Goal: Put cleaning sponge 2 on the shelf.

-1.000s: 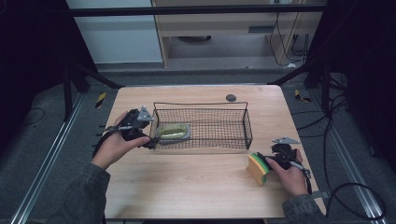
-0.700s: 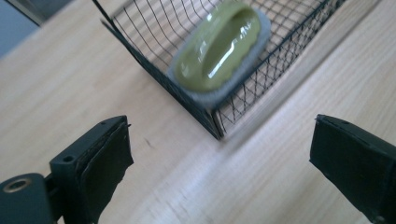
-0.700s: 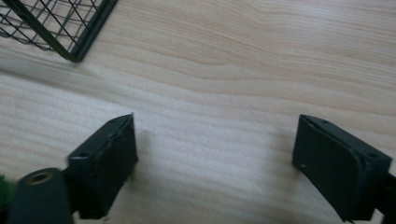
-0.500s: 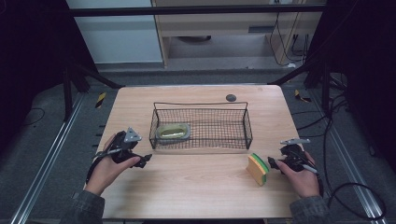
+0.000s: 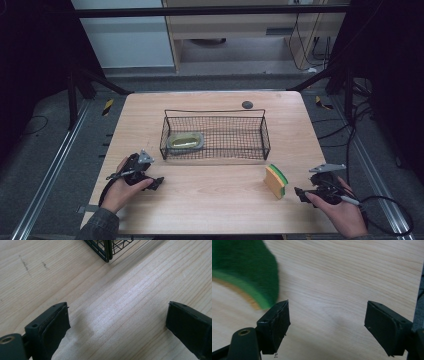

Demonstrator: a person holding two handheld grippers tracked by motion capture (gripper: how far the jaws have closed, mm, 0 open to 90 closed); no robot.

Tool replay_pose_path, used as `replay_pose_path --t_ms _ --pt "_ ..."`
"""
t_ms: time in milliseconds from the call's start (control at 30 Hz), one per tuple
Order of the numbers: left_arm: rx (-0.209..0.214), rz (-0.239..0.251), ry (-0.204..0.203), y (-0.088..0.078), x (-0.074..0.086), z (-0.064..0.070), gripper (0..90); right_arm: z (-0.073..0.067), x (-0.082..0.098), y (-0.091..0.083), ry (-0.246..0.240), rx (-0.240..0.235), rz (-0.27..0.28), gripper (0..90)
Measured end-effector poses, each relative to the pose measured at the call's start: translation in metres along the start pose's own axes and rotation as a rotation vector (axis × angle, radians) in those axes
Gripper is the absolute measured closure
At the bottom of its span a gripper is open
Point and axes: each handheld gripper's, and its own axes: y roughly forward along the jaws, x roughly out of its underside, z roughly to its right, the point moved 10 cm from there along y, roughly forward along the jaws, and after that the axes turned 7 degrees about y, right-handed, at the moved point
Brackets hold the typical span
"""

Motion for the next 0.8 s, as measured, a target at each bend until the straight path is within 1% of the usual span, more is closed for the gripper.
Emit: replay_pose_path --t_ms 67,133,233,267,300,333,400,433,467,500,533,567,600,667,733,800 --pt "0.001 0.011 -0.018 0.003 0.000 0.000 3.9 -0.008 0.000 -0.004 -0.011 -0.017 -0.006 20.0" --pt "0.013 0.019 -0.034 0.005 0.000 0.000 2.1 -0.016 0.000 -0.008 -0.030 -0.028 -0.019 19.7" --pt "0.026 0.034 -0.064 0.007 0.000 0.001 1.6 -0.029 -0.001 -0.013 -0.066 -0.038 -0.036 20.1" --pt "0.031 0.038 -0.067 0.007 0.000 0.001 0.7 -0.038 -0.003 -0.016 -0.088 -0.050 -0.053 20.4" --pt "0.035 0.040 -0.070 0.007 0.001 0.001 0.7 -0.038 -0.003 -0.016 -0.088 -0.050 -0.053 20.4" --pt "0.040 0.042 -0.081 0.008 0.001 0.000 0.0 -0.043 -0.006 -0.019 -0.112 -0.047 -0.063 20.4" --pt "0.038 0.056 -0.080 0.008 0.002 -0.001 0.0 -0.045 -0.008 -0.020 -0.118 -0.048 -0.067 20.5" --pt "0.033 0.064 -0.083 0.009 0.002 -0.002 0.0 -0.048 -0.010 -0.022 -0.130 -0.050 -0.070 20.6" --pt "0.031 0.071 -0.092 0.009 0.002 -0.001 0.0 -0.050 -0.013 -0.024 -0.139 -0.050 -0.076 21.1" --pt "0.022 0.085 -0.097 0.010 0.001 -0.002 0.0 -0.052 -0.014 -0.025 -0.144 -0.052 -0.081 21.5" --pt "0.012 0.107 -0.101 0.011 0.000 -0.002 0.0 -0.056 -0.021 -0.026 -0.157 -0.053 -0.090 22.1" --pt "0.012 0.107 -0.101 0.011 0.000 -0.002 0.0 -0.056 -0.021 -0.026 -0.157 -0.053 -0.090 22.1" --pt "0.010 0.119 -0.102 0.011 -0.001 -0.003 0.0 -0.057 -0.023 -0.026 -0.162 -0.055 -0.094 22.6" --pt "0.006 0.137 -0.105 0.012 -0.001 -0.003 0.0 -0.061 -0.032 -0.025 -0.174 -0.059 -0.108 23.5" --pt "0.001 0.155 -0.109 0.012 -0.001 -0.004 0.0 -0.063 -0.035 -0.025 -0.178 -0.060 -0.114 23.7" --pt "0.000 0.158 -0.110 0.013 -0.001 -0.004 0.0 -0.066 -0.044 -0.022 -0.195 -0.056 -0.131 24.4"
